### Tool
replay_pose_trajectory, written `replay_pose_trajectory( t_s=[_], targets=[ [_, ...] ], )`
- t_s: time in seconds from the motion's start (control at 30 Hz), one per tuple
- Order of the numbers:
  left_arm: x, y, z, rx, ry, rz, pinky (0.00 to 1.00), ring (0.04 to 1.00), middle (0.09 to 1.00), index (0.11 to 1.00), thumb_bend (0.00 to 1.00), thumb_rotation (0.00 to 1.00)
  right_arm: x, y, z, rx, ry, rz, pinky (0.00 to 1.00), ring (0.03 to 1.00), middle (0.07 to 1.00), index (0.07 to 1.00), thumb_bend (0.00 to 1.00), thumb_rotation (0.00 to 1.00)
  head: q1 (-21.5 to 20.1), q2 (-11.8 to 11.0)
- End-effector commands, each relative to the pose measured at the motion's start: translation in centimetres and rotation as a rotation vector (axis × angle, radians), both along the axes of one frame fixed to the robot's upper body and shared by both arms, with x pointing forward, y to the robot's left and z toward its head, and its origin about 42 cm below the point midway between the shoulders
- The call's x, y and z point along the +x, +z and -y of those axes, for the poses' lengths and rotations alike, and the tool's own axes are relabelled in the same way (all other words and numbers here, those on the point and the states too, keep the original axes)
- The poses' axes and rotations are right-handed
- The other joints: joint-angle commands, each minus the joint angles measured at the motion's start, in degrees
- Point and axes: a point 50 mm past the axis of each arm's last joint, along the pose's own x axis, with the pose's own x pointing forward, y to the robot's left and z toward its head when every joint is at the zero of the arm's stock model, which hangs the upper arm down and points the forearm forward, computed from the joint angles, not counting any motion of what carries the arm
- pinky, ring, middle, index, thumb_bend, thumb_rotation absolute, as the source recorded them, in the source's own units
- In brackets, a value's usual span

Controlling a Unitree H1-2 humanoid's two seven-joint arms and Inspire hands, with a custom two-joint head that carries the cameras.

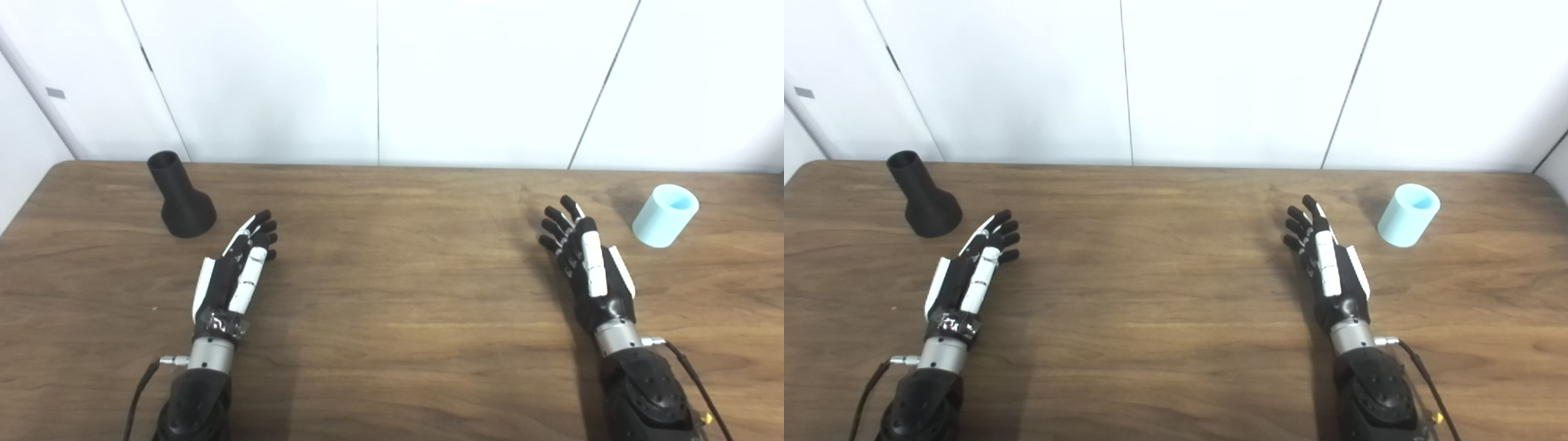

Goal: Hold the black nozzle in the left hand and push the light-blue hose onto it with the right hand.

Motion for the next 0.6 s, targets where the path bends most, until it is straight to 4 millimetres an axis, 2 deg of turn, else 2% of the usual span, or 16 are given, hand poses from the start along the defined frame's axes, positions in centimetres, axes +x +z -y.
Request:
replay_pose_trajectory(
  t_s=[0.0,0.3,0.57],
  targets=[
    [0.5,0.8,0.6,0.000,-0.008,0.057,0.82,0.863,0.876,0.904,0.44,0.81,0.4,0.8,0.5,-0.009,0.005,0.055,0.88,0.916,0.911,0.960,0.49,1.00,0.45,-0.22],
    [0.5,0.4,1.6,-0.001,-0.007,0.041,0.85,0.867,0.885,0.912,0.44,0.81,0.4,0.1,1.6,-0.008,0.016,0.050,0.91,0.933,0.921,0.970,0.50,1.00,5.23,-2.70],
    [0.4,0.0,2.5,-0.023,-0.005,0.021,0.87,0.875,0.891,0.914,0.44,0.78,0.3,-0.5,2.7,-0.031,0.023,0.038,0.92,0.939,0.930,0.981,0.46,1.00,8.89,-5.15]
  ],
)
